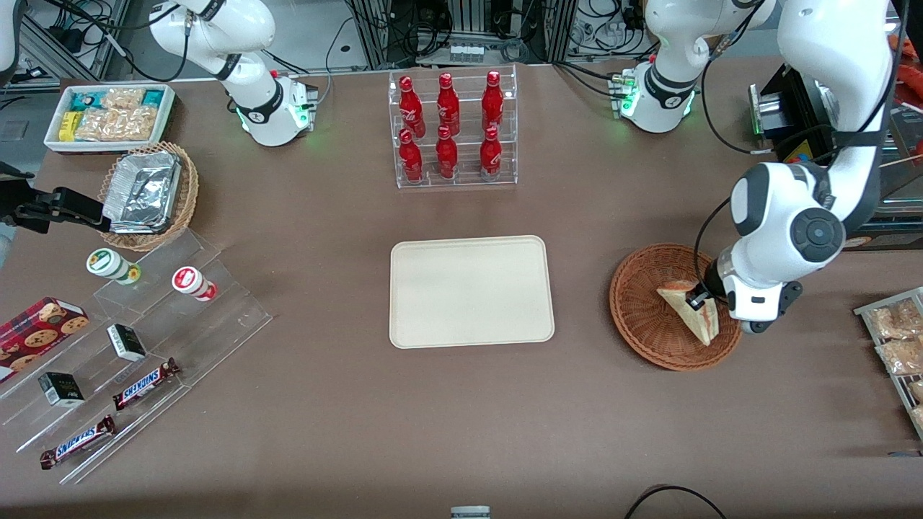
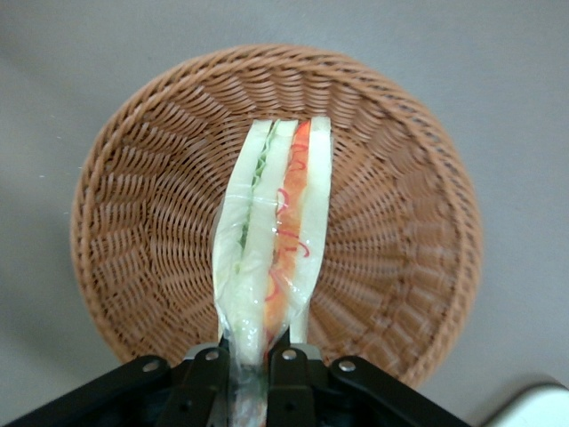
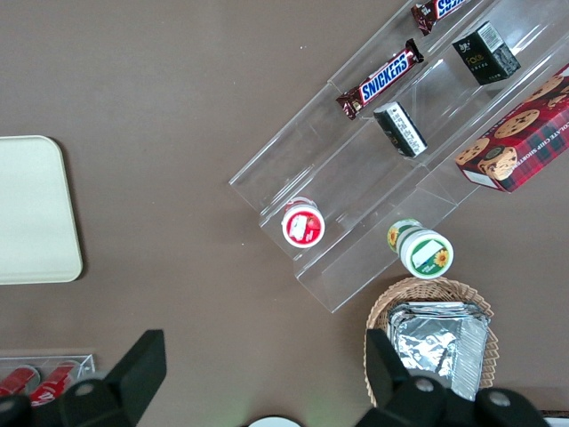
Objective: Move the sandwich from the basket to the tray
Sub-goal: 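Lift the sandwich with the left gripper and carry it over the cream tray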
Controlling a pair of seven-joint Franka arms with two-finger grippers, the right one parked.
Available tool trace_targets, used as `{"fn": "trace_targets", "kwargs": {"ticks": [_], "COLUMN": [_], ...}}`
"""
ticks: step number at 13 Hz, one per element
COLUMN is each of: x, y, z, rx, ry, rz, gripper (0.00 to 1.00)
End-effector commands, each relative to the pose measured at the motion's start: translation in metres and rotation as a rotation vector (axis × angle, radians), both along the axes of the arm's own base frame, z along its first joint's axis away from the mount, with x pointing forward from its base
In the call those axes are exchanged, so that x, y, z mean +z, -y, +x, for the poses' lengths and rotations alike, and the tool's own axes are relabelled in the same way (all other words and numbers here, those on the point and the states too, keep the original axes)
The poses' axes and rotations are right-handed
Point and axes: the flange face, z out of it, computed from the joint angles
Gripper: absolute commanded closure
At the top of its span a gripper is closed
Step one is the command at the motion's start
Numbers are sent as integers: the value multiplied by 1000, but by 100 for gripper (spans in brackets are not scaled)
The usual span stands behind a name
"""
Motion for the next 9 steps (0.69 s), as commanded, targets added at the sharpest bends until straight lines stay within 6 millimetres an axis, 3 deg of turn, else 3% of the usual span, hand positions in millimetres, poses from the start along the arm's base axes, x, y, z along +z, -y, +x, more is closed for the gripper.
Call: {"fn": "trace_targets", "kwargs": {"ticks": [1, 5, 9], "x": [30, 15, 18], "y": [27, 92, 185], "z": [8, 4, -3], "rx": [-142, -282, -410], "ry": [-23, -40, -17], "rz": [-5, -6, -21], "gripper": [100, 100, 100]}}
